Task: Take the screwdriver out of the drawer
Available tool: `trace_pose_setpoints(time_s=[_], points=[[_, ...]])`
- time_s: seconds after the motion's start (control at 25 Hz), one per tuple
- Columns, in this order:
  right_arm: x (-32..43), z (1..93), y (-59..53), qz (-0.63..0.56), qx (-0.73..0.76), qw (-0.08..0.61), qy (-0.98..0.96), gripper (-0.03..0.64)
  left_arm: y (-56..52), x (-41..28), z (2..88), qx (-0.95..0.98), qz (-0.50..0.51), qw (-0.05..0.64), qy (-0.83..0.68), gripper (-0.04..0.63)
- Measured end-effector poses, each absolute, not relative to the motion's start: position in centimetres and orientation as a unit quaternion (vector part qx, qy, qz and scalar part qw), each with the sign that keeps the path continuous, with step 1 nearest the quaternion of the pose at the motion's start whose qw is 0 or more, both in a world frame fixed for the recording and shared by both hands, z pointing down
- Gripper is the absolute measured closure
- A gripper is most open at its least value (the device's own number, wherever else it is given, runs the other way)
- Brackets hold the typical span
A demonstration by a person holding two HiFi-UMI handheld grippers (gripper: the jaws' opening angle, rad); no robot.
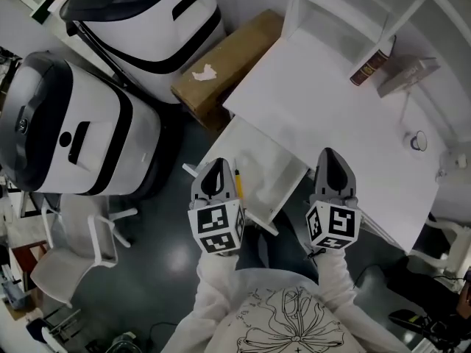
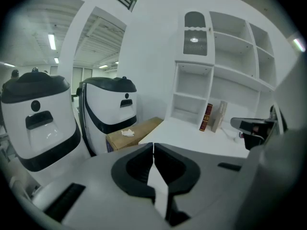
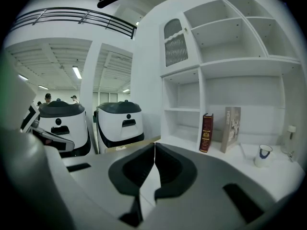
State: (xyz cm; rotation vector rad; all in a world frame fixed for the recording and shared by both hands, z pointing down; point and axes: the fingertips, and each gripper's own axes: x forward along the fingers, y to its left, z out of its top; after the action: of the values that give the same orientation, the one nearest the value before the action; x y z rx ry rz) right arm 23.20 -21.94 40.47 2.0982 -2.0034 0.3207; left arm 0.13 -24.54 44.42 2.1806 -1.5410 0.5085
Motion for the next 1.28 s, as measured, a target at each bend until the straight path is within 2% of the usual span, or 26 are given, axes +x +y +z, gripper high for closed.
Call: trace_pose_setpoints(time_s=[0.4, 0.44, 0.52, 1.28], points=[[24.2, 45.1, -26.0, 0.143, 0.696, 0.135, -0.69, 0.614, -26.2, 0.9, 51.5, 0.751, 0.226, 0.288, -0.55, 0.586], [24.2, 45.5, -26.3, 0.146, 0.695, 0.137, -0.691, 0.614, -26.3, 1.1, 52.2, 0.748, 0.23, 0.296, -0.548, 0.578], [24.3, 46.3, -26.8, 0.152, 0.692, 0.142, -0.692, 0.614, -26.4, 1.4, 53.7, 0.742, 0.236, 0.315, -0.543, 0.499], [24.3, 51.6, -30.1, 0.181, 0.663, 0.172, -0.705, 0.614, -25.3, 3.5, 68.4, 0.632, 0.316, 0.452, -0.544, 0.417]])
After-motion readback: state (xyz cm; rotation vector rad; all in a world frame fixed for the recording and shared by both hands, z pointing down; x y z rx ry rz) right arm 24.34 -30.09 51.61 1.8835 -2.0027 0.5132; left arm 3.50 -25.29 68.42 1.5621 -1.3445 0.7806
